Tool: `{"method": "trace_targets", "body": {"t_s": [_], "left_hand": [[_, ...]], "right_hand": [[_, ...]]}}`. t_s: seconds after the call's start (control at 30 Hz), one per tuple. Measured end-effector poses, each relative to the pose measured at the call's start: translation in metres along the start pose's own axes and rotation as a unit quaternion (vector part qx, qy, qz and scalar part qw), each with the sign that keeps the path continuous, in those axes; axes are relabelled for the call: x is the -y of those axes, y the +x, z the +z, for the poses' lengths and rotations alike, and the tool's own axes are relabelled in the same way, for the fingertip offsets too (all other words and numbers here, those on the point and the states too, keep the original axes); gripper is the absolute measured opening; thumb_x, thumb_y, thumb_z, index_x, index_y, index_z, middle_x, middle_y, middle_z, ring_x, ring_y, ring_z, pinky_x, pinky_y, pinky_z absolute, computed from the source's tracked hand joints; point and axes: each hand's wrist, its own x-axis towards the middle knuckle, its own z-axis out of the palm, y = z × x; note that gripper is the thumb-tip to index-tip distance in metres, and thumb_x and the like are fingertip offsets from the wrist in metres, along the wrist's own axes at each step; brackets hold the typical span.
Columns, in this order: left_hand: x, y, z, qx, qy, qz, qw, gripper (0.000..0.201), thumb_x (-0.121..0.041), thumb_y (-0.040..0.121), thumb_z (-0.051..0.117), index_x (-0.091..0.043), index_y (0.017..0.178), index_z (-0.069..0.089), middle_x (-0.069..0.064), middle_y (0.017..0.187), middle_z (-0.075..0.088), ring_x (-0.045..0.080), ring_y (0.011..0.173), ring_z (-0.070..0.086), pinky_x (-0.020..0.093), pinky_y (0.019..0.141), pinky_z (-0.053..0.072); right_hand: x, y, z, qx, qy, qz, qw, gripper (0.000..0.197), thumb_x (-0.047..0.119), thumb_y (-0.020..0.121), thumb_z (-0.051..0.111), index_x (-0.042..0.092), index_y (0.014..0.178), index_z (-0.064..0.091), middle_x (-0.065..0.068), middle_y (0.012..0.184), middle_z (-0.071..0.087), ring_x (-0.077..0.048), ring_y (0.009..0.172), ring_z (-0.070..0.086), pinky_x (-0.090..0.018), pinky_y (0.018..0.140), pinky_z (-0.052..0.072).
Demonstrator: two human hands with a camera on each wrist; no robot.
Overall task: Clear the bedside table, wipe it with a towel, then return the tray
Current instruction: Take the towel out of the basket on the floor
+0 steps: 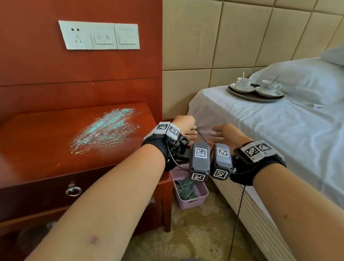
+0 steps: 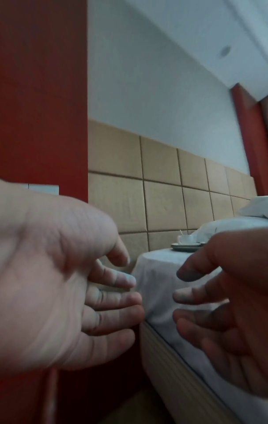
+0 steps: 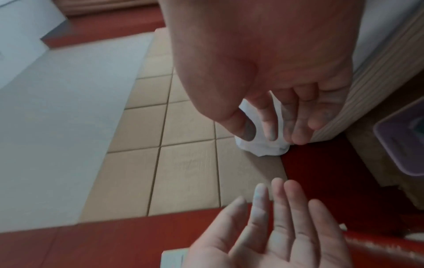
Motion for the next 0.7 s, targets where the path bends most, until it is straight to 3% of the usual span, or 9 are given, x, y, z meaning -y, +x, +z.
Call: {"method": "trace_targets", "body": {"t_s": [0.07,0.13,0.2,0.3,0.37,0.47,0.53,0.63,0.7], "left_hand": [[0.022,0.025,0.023,0.024,-0.034,-0.026,0.999,0.028,-0.013,0.095,0.037,-0.011,0.069,0.044,0.007,0.066,0.043,0.016,0.051,0.05,0.021,0.044,0.043],[0.047,0.049,0.044,0.044,-0.049,-0.066,0.996,0.03,-0.018,0.094,0.037,-0.011,0.067,0.047,0.01,0.065,0.042,0.018,0.048,0.054,0.026,0.048,0.044],[0.074,0.079,0.06,0.043,-0.073,-0.094,0.992,0.031,-0.022,0.096,0.037,-0.005,0.077,0.055,0.011,0.074,0.055,0.023,0.067,0.062,0.03,0.064,0.048],[0.108,0.122,0.074,0.028,-0.091,-0.119,0.988,0.034,-0.021,0.101,0.032,0.001,0.114,0.056,0.008,0.081,0.057,0.028,0.096,0.062,0.033,0.081,0.046],[0.128,0.149,0.076,-0.015,-0.093,-0.126,0.988,0.036,-0.019,0.102,0.031,0.0,0.125,0.052,0.01,0.089,0.06,0.025,0.081,0.062,0.029,0.07,0.047],[0.172,0.192,0.073,-0.06,-0.134,-0.169,0.975,0.034,-0.024,0.103,0.033,-0.006,0.082,0.054,0.011,0.087,0.056,0.019,0.064,0.05,0.025,0.059,0.04],[0.203,0.213,0.07,-0.082,-0.18,-0.213,0.957,0.042,-0.031,0.103,0.033,-0.005,0.075,0.051,0.013,0.078,0.052,0.021,0.064,0.049,0.029,0.059,0.04],[0.229,0.237,0.064,-0.138,-0.195,-0.255,0.937,0.038,-0.028,0.103,0.034,-0.001,0.087,0.055,0.013,0.08,0.055,0.024,0.066,0.054,0.032,0.058,0.044],[0.236,0.256,0.058,-0.158,-0.195,-0.258,0.933,0.032,-0.019,0.102,0.033,-0.002,0.115,0.056,0.012,0.088,0.057,0.023,0.067,0.053,0.03,0.056,0.045]], "right_hand": [[-0.016,0.011,-0.031,-0.041,0.038,0.032,0.998,0.018,0.016,0.096,0.044,0.008,0.08,0.05,-0.007,0.07,0.049,-0.017,0.06,0.051,-0.025,0.059,0.051],[-0.037,0.026,-0.059,-0.085,0.056,0.052,0.993,0.019,0.015,0.095,0.047,0.005,0.08,0.052,-0.008,0.076,0.051,-0.019,0.066,0.055,-0.025,0.058,0.056],[-0.061,0.043,-0.083,-0.102,0.064,0.083,0.989,0.022,0.016,0.097,0.045,0.003,0.081,0.052,-0.009,0.077,0.053,-0.02,0.067,0.056,-0.026,0.061,0.055],[-0.094,0.073,-0.101,-0.117,0.068,0.134,0.982,0.027,0.013,0.099,0.038,0.003,0.078,0.052,-0.01,0.077,0.054,-0.019,0.063,0.053,-0.021,0.042,0.049],[-0.116,0.097,-0.108,-0.114,0.071,0.169,0.976,0.028,0.016,0.098,0.038,0.005,0.077,0.053,-0.011,0.078,0.056,-0.02,0.064,0.054,-0.024,0.046,0.047],[-0.144,0.136,-0.117,-0.104,0.107,0.212,0.966,0.028,0.02,0.097,0.041,0.005,0.079,0.055,-0.012,0.08,0.059,-0.021,0.064,0.055,-0.021,0.044,0.047],[-0.158,0.159,-0.12,-0.108,0.138,0.236,0.956,0.03,0.021,0.098,0.04,0.003,0.079,0.055,-0.014,0.083,0.059,-0.022,0.066,0.056,-0.02,0.04,0.047],[-0.184,0.192,-0.12,-0.105,0.172,0.27,0.942,0.026,0.02,0.099,0.04,0.002,0.094,0.057,-0.018,0.095,0.061,-0.025,0.068,0.057,-0.025,0.044,0.049],[-0.199,0.211,-0.114,-0.104,0.201,0.281,0.933,0.024,0.021,0.098,0.041,0.007,0.114,0.053,-0.017,0.111,0.057,-0.026,0.072,0.058,-0.029,0.051,0.048]]}}
